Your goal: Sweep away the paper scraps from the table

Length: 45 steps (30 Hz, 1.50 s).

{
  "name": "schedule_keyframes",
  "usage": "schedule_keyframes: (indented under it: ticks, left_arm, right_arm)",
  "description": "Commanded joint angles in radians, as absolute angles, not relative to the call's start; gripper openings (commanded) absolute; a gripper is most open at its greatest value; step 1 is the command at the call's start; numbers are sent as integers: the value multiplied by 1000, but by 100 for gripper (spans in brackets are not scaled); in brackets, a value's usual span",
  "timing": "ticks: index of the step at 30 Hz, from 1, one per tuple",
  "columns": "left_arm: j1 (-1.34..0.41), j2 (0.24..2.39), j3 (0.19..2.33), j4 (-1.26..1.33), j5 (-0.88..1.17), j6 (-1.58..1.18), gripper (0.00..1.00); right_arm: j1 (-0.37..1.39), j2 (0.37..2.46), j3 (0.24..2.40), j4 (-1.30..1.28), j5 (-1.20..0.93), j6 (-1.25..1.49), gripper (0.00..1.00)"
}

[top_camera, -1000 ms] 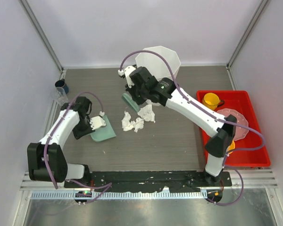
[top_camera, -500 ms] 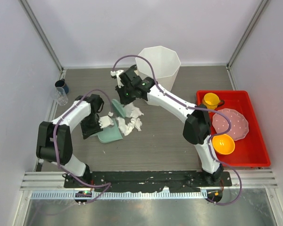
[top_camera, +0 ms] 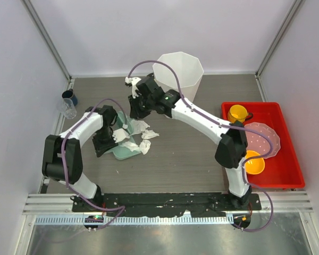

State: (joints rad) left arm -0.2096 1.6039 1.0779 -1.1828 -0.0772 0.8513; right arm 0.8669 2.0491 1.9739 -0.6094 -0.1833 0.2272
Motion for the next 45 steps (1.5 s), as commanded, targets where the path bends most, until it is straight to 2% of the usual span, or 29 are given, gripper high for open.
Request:
schedule_keyframes:
  ticks: [1, 13, 17, 23, 27, 31, 35, 45]
  left_arm:
    - [-215, 1548, 1069, -1170, -51, 851, 0]
    - [-288, 1462, 959, -1155, -107, 920, 0]
    - [-316, 1465, 942, -1154, -107, 917, 0]
    - [-350, 1471, 940, -1147, -92, 902, 0]
    - [-353, 1477, 937, -1121, -86, 896, 0]
    - [-351, 1480, 922, -1072, -69, 877, 0]
    - [-350, 1460, 923, -1051, -9, 833, 0]
    - [-235, 1266, 953, -1150, 132, 805, 0]
  right_arm:
    - [882, 1844, 1950, -584, -80, 175, 1]
    - [936, 1569, 1586, -753, 150, 254, 1]
    - [939, 1499, 1459, -724, 141, 302, 1]
    - [939, 1539, 1368, -603, 40, 284, 1]
    - [951, 1610, 1432, -548, 15, 253, 1]
    - [1029, 1735, 1578, -574, 28, 196, 1]
    - [1080, 1770, 1693, -615, 43, 147, 1]
    - [1081, 1602, 1675, -706, 357, 135, 1]
